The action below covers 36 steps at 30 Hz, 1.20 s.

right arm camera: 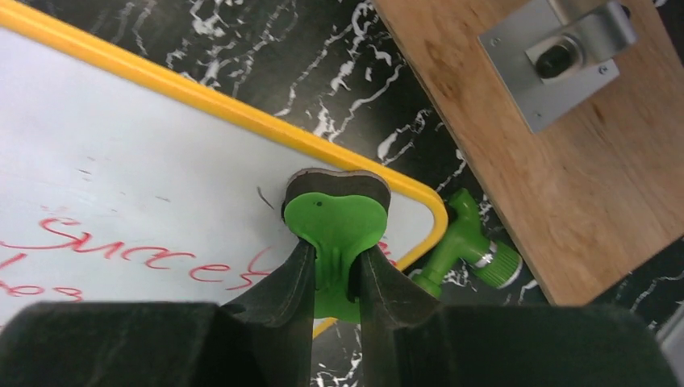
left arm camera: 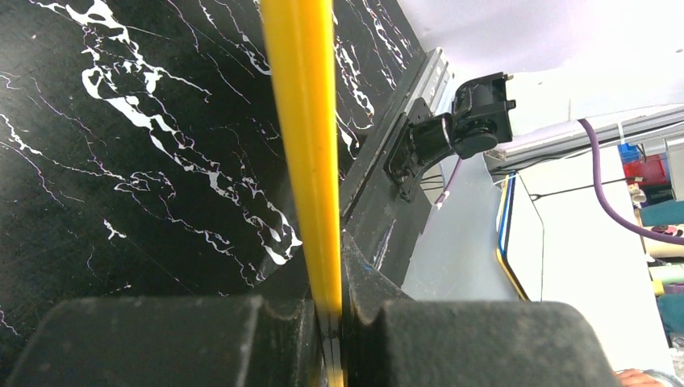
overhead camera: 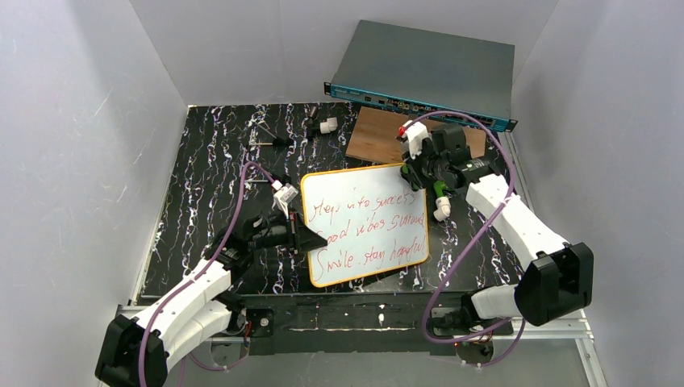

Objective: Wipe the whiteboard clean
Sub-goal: Erase the whiteboard at the center of the board.

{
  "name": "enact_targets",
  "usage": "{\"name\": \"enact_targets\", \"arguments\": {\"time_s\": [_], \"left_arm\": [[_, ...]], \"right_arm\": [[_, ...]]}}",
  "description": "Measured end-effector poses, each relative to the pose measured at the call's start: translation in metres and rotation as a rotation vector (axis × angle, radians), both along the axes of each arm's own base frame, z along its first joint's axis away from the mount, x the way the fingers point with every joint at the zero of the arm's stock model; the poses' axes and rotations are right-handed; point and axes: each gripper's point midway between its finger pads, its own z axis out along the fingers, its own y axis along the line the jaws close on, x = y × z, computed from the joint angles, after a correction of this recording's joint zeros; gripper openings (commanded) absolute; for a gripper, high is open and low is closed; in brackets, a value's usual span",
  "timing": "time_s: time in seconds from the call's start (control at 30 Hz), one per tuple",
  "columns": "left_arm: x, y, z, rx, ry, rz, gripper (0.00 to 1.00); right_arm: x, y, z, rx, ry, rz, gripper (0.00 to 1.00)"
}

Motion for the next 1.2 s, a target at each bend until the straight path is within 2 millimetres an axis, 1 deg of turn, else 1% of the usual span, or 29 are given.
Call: {"name": "enact_targets", "arguments": {"time_s": [0.1, 0.2, 0.33, 0.4, 0.43, 0.5, 0.53, 0.6, 0.7, 0.77, 0.83, 0.87, 0.97, 1.1, 1.2], "left_arm": [[0.000, 0.000, 0.000, 0.000, 0.008, 0.003, 0.00], [0.000, 0.000, 0.000, 0.001, 0.006, 0.002, 0.00], [0.000, 0.000, -0.001, 0.003, -0.003, -0.001, 0.00], [0.000, 0.000, -0.001, 0.004, -0.008, -0.003, 0.00], [0.000, 0.000, -0.001, 0.004, -0.009, -0.004, 0.00], [0.000, 0.000, 0.000, 0.004, -0.010, -0.005, 0.00], [0.000, 0.000, 0.000, 0.004, -0.009, -0.003, 0.00], [0.001, 0.000, -0.001, 0.004, -0.005, 0.005, 0.00], [0.002, 0.001, -0.001, 0.005, -0.005, 0.013, 0.00], [0.002, 0.001, -0.001, 0.005, -0.007, 0.012, 0.00], [0.002, 0.001, 0.000, 0.005, -0.008, 0.012, 0.00], [0.002, 0.001, 0.000, 0.004, -0.006, 0.013, 0.00], [0.002, 0.001, 0.000, 0.004, -0.005, 0.013, 0.00], [0.002, 0.001, 0.000, 0.006, -0.016, 0.009, 0.00], [0.002, 0.001, 0.000, 0.007, -0.020, 0.006, 0.00]], "right_arm": [[-0.003, -0.008, -0.009, -0.044, -0.022, 0.010, 0.01], [-0.018, -0.011, -0.020, -0.063, -0.002, 0.075, 0.01], [-0.047, 0.001, -0.030, -0.018, 0.075, 0.213, 0.01], [-0.055, 0.008, -0.029, 0.016, 0.102, 0.247, 0.01], [-0.055, 0.009, -0.029, 0.024, 0.108, 0.243, 0.01], [-0.051, 0.009, -0.027, 0.034, 0.121, 0.203, 0.01], [-0.044, 0.007, -0.025, 0.030, 0.124, 0.160, 0.01], [-0.026, 0.002, -0.019, 0.021, 0.108, 0.078, 0.01], [0.002, -0.015, -0.011, 0.000, 0.052, -0.043, 0.01], [0.010, -0.026, -0.011, -0.021, 0.026, -0.091, 0.01], [0.013, -0.033, -0.014, -0.040, 0.010, -0.106, 0.01], [0.011, -0.034, -0.017, -0.049, 0.006, -0.096, 0.01], [-0.005, -0.033, -0.028, -0.058, 0.018, -0.021, 0.01], [-0.032, -0.017, -0.033, -0.015, 0.070, 0.121, 0.01], [-0.041, -0.006, -0.032, 0.027, 0.099, 0.172, 0.01]]}}
